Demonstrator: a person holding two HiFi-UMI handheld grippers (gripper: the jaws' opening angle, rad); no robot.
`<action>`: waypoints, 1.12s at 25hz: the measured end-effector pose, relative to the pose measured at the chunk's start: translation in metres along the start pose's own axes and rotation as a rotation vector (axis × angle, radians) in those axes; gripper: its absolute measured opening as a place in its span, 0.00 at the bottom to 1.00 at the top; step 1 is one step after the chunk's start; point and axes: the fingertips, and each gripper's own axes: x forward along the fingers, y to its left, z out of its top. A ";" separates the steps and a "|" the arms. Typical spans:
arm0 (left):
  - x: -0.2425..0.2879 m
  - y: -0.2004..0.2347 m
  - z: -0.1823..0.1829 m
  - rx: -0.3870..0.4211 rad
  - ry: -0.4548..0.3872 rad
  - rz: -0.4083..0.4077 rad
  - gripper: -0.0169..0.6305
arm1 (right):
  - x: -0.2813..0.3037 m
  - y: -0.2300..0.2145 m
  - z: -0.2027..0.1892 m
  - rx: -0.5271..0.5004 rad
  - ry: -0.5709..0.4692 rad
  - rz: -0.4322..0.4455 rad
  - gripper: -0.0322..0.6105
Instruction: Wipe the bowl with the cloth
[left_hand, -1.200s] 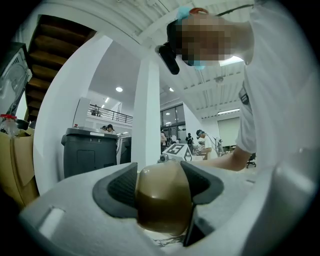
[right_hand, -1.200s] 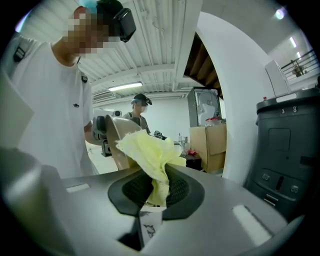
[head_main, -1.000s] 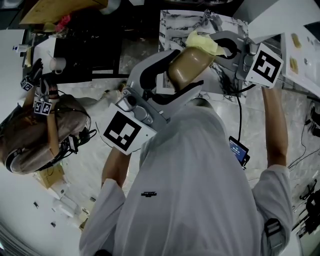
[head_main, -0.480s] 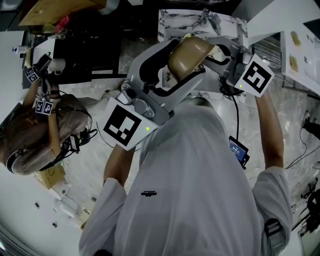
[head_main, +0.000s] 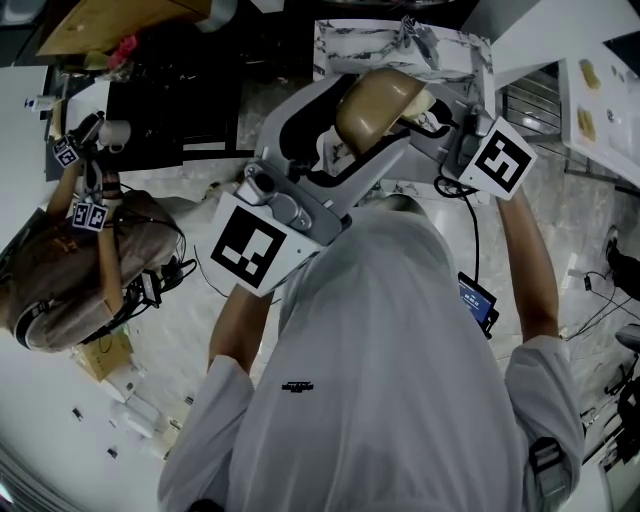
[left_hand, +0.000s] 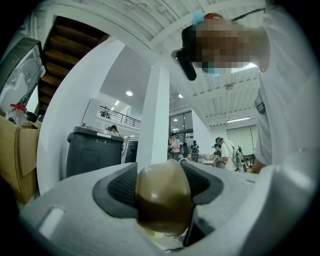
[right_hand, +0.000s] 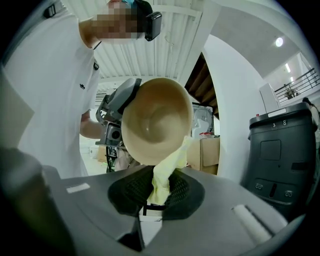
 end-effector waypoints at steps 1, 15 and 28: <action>0.000 0.000 -0.002 0.002 0.006 0.000 0.45 | 0.000 0.001 -0.001 0.006 -0.001 -0.001 0.11; 0.013 0.009 -0.009 -0.015 -0.001 0.049 0.45 | 0.007 0.012 -0.005 0.126 -0.061 -0.039 0.11; 0.021 0.015 -0.019 -0.033 0.000 0.086 0.45 | 0.011 0.040 -0.007 0.153 -0.073 -0.008 0.11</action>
